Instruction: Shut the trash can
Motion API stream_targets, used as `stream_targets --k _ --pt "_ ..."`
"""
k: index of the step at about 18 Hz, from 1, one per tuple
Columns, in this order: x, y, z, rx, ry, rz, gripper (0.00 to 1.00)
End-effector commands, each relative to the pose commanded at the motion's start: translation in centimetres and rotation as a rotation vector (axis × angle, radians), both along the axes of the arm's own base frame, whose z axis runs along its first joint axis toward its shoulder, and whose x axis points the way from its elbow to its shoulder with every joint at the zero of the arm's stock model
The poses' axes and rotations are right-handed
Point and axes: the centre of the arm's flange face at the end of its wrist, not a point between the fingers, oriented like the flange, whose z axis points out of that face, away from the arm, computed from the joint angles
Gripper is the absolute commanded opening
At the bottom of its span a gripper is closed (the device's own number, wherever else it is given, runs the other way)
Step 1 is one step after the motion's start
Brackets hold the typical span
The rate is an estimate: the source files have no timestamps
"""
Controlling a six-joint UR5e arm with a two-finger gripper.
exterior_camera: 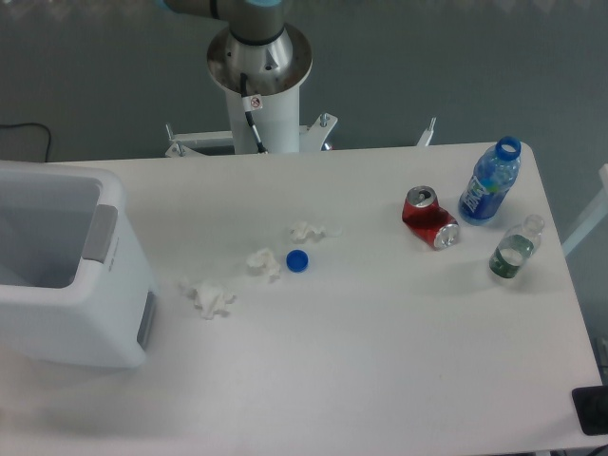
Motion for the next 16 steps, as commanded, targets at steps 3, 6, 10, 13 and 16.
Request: stream_targets --k 3,6,10,13,16 --pt "-0.29 0.01 -0.02 -0.005 0.021 0.023 0.28" --pt "-0.36 -0.13 0.14 -0.003 0.022 0.026 0.28" --pt "-0.52 -0.18 0.12 -0.006 0.025 0.038 0.28" --pt "-0.58 -0.36 0.10 -0.008 0.026 0.040 0.28" --pt "-0.89 -0.48 -0.08 -0.015 0.052 0.062 0.28"
